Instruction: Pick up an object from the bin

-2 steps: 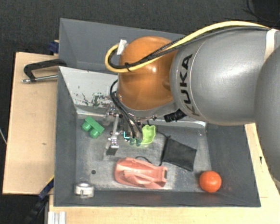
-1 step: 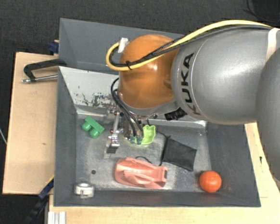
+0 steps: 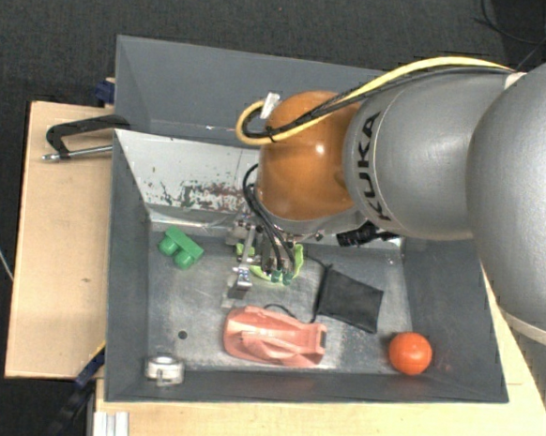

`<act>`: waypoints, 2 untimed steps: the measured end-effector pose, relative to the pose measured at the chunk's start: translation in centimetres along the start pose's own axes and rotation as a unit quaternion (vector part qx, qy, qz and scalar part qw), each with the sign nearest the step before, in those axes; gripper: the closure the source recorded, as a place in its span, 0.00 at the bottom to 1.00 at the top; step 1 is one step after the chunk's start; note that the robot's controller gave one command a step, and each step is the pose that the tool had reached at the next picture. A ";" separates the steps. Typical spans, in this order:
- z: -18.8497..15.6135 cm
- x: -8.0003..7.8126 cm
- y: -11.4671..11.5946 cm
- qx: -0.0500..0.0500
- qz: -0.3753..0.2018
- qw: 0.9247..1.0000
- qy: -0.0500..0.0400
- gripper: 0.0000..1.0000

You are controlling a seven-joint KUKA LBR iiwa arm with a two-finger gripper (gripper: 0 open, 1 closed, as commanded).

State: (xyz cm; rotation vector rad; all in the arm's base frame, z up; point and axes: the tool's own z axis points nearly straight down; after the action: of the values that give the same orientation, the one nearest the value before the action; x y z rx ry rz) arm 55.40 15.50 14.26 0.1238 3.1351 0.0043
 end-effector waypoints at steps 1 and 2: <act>-0.7 -2.2 5.3 0.000 -0.116 0.993 -0.001 0.00; 1.5 -3.4 1.1 0.000 -0.042 0.999 0.001 0.00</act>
Offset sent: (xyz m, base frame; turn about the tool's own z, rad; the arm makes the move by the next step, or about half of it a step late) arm 0.0403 -0.0302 -0.0326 0.0663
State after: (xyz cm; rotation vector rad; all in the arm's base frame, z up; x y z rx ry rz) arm 58.92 16.38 12.76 -0.0065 3.1401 0.0029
